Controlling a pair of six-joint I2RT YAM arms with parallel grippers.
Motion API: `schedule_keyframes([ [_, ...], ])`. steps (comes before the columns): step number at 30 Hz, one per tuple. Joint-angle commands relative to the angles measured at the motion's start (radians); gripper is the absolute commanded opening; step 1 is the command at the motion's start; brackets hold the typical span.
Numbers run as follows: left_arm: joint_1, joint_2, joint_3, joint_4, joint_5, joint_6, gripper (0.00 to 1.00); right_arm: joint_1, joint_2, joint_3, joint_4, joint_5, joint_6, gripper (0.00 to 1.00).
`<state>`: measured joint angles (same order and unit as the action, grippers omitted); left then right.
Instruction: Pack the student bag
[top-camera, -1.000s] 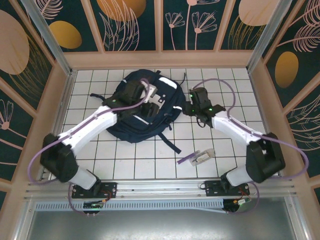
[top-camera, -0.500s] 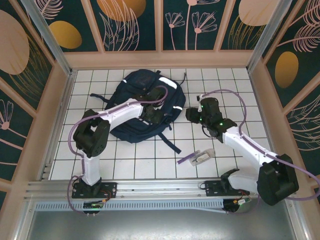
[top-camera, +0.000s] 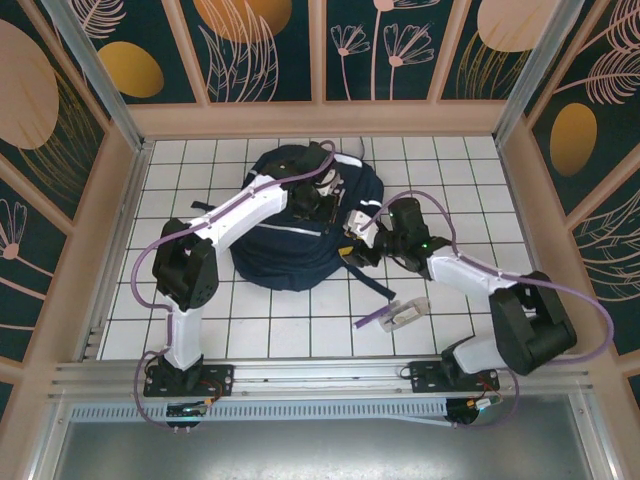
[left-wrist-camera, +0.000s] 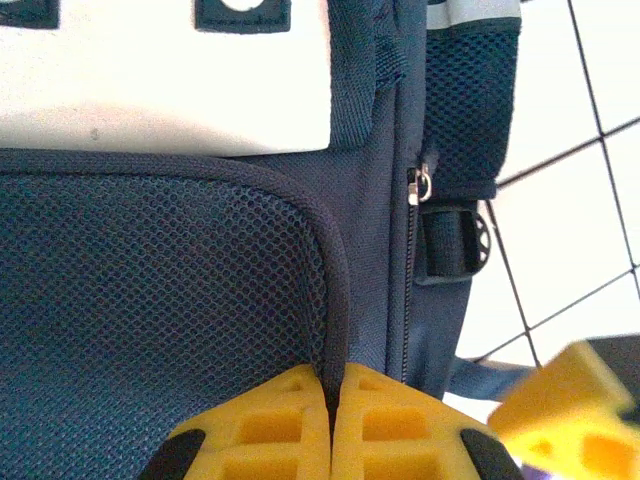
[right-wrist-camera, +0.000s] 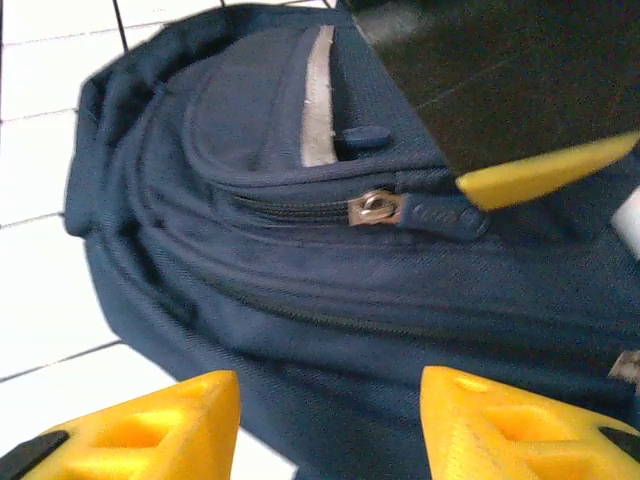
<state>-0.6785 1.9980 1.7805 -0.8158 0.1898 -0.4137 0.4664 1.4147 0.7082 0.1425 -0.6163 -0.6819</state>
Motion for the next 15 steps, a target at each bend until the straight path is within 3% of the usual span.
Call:
schedule_keyframes([
  [1,0.018,-0.067,-0.032,0.068,0.204,-0.029,0.0,-0.051,0.036,0.034,0.127,-0.129,-0.184,0.52],
  [6,0.041,-0.107,-0.141,0.212,0.392,-0.086,0.0,-0.081,0.094,0.078,0.136,-0.223,-0.193,0.53],
  [15,0.094,-0.168,-0.294,0.344,0.499,-0.153,0.0,-0.084,0.244,0.135,0.081,-0.265,-0.225,0.46],
])
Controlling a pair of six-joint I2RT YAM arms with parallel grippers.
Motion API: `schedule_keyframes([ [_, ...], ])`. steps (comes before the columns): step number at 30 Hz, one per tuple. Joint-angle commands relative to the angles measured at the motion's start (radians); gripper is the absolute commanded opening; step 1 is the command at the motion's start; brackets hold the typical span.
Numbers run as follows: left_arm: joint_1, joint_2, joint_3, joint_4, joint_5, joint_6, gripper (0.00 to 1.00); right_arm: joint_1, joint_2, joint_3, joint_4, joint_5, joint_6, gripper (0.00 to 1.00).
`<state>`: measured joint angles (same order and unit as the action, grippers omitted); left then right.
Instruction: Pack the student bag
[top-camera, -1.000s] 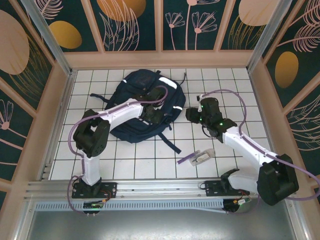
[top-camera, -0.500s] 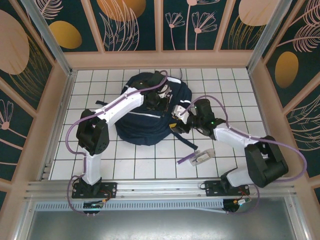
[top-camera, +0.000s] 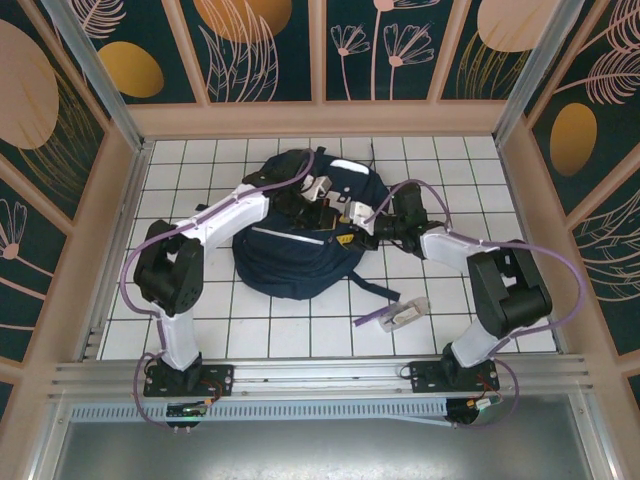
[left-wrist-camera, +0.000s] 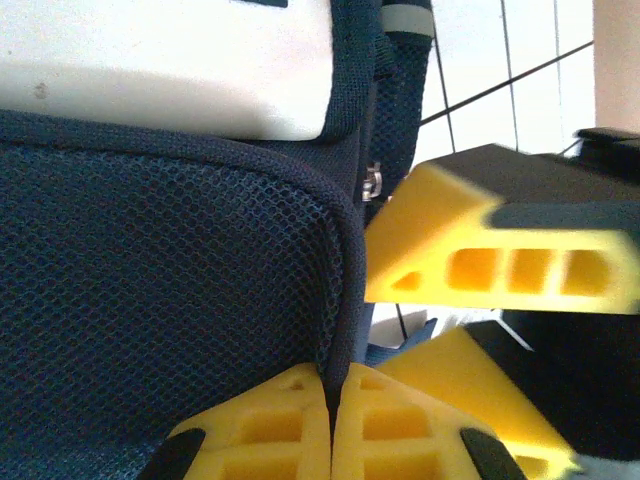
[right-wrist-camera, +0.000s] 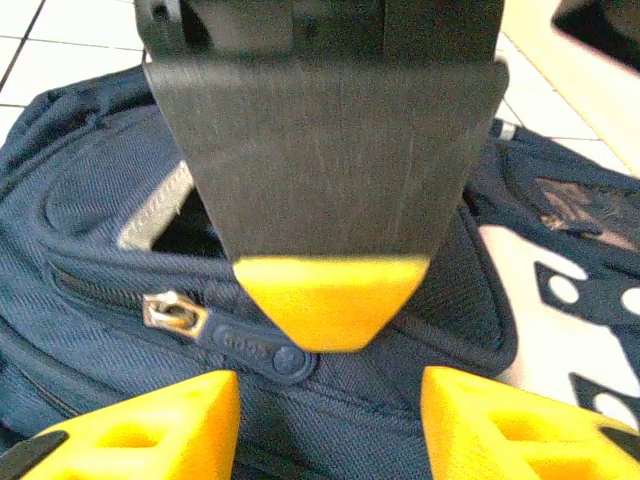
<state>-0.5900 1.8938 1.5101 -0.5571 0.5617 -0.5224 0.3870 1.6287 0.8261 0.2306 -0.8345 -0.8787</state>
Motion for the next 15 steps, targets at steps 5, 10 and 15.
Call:
schedule_keyframes([
  [5,0.01,-0.086,-0.103,0.194,0.214,-0.086,0.0,0.018,0.037,0.019,-0.046,-0.084,-0.047,0.4],
  [10,0.02,-0.091,-0.12,0.215,0.223,-0.097,0.0,0.033,0.028,0.041,-0.206,-0.117,-0.131,0.39],
  [15,0.034,-0.091,-0.129,0.218,0.212,-0.104,0.0,0.049,-0.012,0.006,-0.184,-0.073,-0.119,0.38],
])
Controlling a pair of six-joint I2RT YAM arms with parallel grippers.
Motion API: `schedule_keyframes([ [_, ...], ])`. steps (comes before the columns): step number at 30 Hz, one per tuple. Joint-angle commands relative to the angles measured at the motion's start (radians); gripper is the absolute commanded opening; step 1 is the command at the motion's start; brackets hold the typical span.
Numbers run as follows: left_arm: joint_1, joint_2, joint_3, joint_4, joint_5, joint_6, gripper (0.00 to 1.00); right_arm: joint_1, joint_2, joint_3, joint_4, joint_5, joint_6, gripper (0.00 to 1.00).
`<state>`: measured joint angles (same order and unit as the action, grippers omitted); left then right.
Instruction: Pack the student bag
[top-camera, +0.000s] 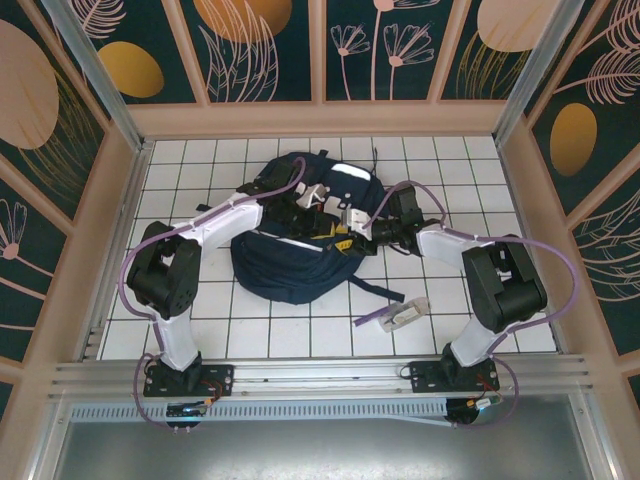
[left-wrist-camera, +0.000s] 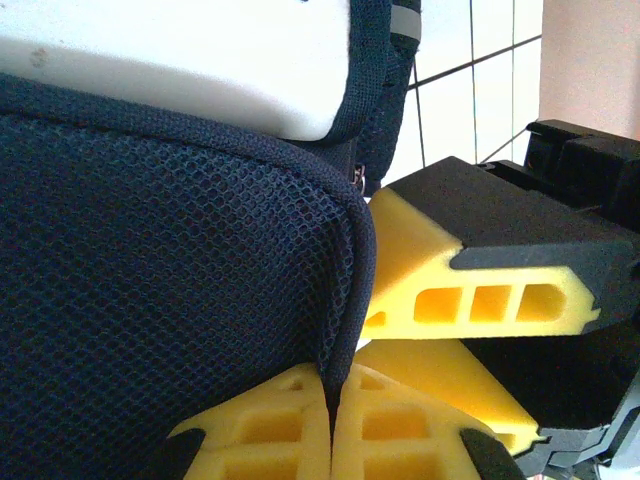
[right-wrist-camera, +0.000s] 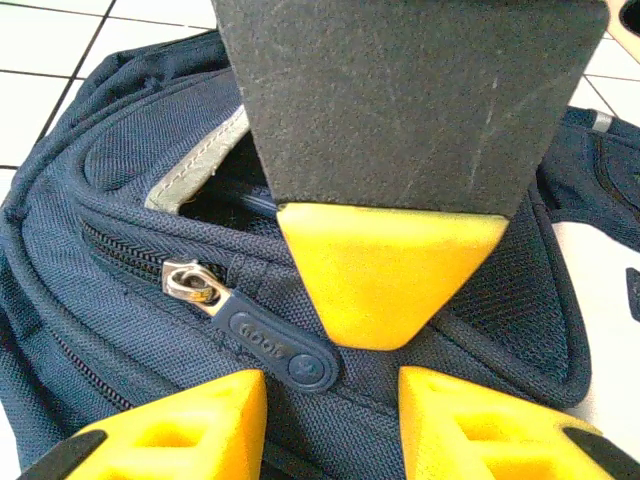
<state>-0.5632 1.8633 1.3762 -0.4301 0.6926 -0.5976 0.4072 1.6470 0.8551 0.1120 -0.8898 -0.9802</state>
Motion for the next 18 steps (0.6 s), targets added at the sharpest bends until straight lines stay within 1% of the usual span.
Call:
schedule_keyframes([
  [1,0.008,-0.059,0.004,0.087,0.074,-0.03,0.0,0.03,-0.039,-0.031,-0.041,-0.011,0.001,0.37],
  [6,0.01,-0.055,-0.001,0.101,0.066,-0.044,0.0,0.05,-0.049,-0.049,0.028,-0.007,0.114,0.34],
  [7,0.01,-0.056,-0.003,0.103,0.06,-0.046,0.0,0.051,-0.052,-0.058,0.056,-0.018,0.153,0.34],
  [9,0.01,-0.06,-0.009,0.115,0.053,-0.055,0.0,0.05,-0.06,-0.065,0.072,-0.084,0.209,0.34],
  [11,0.01,-0.062,-0.015,0.126,0.046,-0.065,0.0,0.051,-0.06,-0.054,0.034,-0.146,0.23,0.35],
  [13,0.01,-0.065,-0.021,0.136,0.047,-0.074,0.0,0.054,-0.053,-0.03,-0.047,-0.186,0.208,0.35],
  [15,0.01,-0.062,-0.024,0.137,0.046,-0.076,0.0,0.062,-0.049,-0.019,-0.112,-0.179,0.18,0.35],
  [18,0.01,-0.065,-0.027,0.136,0.04,-0.074,0.0,0.064,-0.057,-0.032,-0.121,-0.171,0.19,0.34],
])
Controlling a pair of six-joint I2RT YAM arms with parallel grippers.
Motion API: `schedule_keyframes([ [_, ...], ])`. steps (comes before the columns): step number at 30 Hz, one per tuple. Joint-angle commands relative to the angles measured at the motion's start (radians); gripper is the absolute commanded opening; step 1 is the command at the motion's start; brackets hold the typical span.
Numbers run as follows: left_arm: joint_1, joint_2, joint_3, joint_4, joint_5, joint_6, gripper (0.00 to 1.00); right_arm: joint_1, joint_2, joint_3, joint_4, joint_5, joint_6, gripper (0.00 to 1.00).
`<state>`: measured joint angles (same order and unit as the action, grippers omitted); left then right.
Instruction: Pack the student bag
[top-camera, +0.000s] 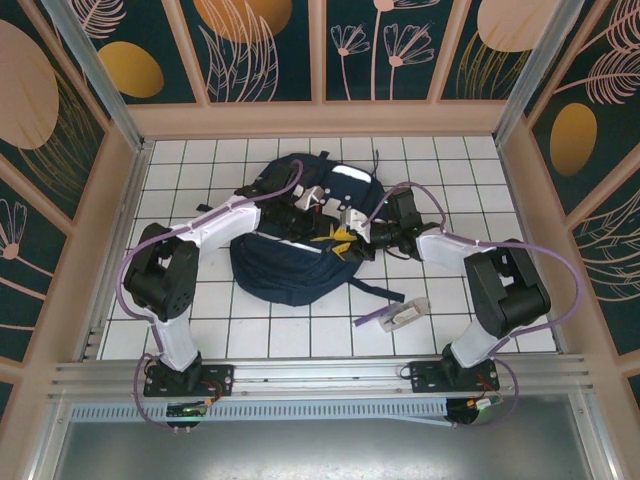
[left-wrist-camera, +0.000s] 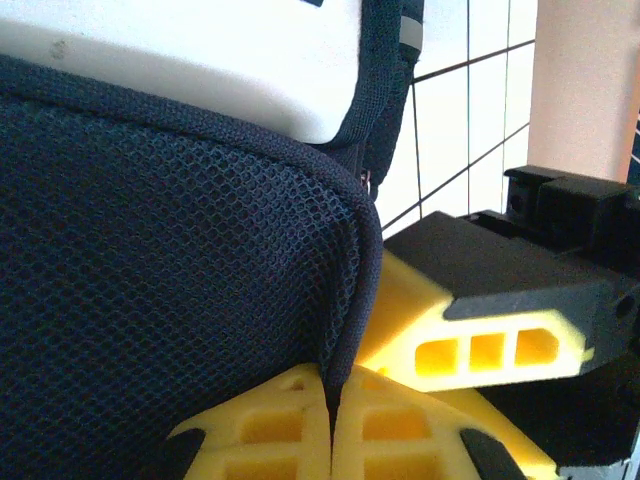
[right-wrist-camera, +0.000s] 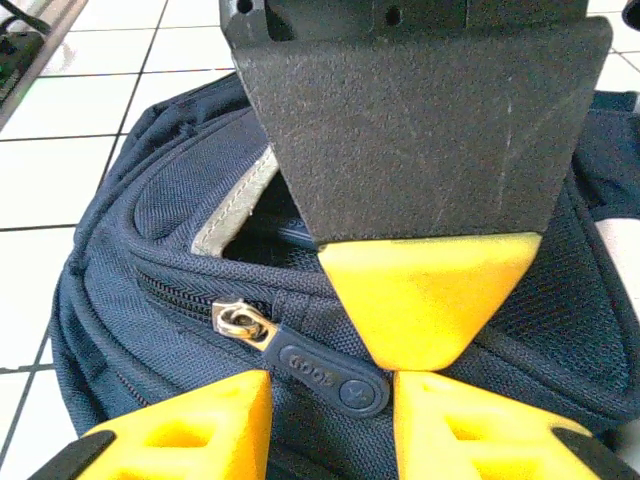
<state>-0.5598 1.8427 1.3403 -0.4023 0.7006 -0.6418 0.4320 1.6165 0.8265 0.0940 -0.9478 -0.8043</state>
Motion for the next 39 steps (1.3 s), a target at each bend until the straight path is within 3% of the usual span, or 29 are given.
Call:
schedule_keyframes([
  [1,0.007,-0.045,0.008,0.108,0.031,-0.031,0.0,0.04,-0.032,-0.01,-0.097,-0.114,0.022,0.34],
  [10,0.008,-0.052,0.0,0.114,0.002,-0.052,0.0,0.039,-0.06,-0.064,0.041,-0.081,0.154,0.24],
  [17,0.01,-0.056,-0.009,0.116,-0.073,-0.104,0.0,0.053,-0.15,-0.154,0.208,0.011,0.257,0.0],
  [24,0.012,-0.042,-0.009,0.219,-0.177,-0.302,0.0,0.246,-0.248,-0.256,0.262,0.239,0.266,0.0],
  [29,0.003,0.031,0.081,0.262,-0.181,-0.385,0.0,0.474,-0.203,-0.308,0.498,0.475,0.357,0.01],
  [33,-0.023,0.082,0.156,0.255,-0.208,-0.398,0.0,0.613,-0.098,-0.316,0.712,0.694,0.409,0.08],
  [36,-0.039,0.126,0.195,0.253,-0.212,-0.399,0.0,0.69,-0.03,-0.295,0.784,0.721,0.394,0.25],
  [39,-0.044,0.165,0.222,0.239,-0.189,-0.383,0.0,0.705,-0.044,-0.299,0.739,0.616,0.345,0.33],
])
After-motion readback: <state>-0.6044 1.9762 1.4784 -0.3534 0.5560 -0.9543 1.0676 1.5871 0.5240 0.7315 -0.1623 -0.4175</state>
